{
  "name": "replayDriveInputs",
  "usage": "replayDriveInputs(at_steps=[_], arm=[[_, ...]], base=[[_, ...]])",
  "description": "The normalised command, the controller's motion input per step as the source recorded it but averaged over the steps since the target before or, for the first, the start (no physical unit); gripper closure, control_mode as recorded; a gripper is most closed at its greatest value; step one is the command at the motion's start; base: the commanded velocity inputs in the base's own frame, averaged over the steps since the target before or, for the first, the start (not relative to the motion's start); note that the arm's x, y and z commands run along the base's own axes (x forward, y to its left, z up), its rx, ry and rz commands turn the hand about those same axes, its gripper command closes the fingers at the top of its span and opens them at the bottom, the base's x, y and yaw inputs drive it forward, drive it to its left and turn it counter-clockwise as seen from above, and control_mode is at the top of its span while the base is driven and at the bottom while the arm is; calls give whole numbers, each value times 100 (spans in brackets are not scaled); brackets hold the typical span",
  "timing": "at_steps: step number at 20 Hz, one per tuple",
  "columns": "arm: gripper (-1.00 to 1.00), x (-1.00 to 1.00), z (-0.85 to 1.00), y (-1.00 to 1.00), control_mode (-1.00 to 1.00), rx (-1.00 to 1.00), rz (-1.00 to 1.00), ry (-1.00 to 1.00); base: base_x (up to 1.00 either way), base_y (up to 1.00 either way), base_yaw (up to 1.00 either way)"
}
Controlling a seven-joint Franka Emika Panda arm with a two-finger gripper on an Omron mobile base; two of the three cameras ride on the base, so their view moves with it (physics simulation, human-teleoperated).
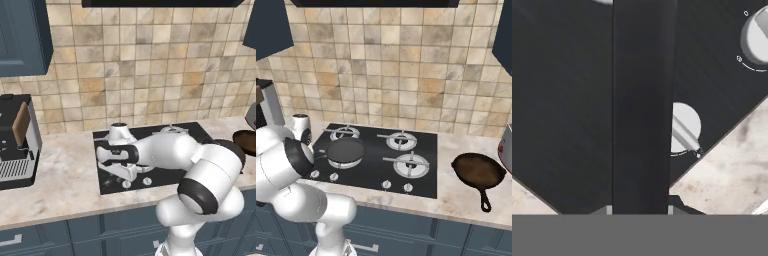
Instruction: Place both pans onto different burners. Then place the corn and the chicken drumstick on different pans.
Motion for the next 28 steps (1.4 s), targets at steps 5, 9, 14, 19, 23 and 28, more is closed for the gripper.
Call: replayDriveInputs(at_steps=[5,9,14,19,23,28], arm=[[100,24,0,0,-100,0,-1,1],[100,26,-2,0,-100,0,0,0],[100,28,-7,0,-100,0,0,0],[100,16,-15,0,-100,0,0,1],[100,0,-24,7,-100,0,0,1],[100,0,-26,15,-100,0,0,1]], base=[[0,0,0],[0,0,0],[0,0,0],[0,0,0],[0,0,0],[0,0,0]])
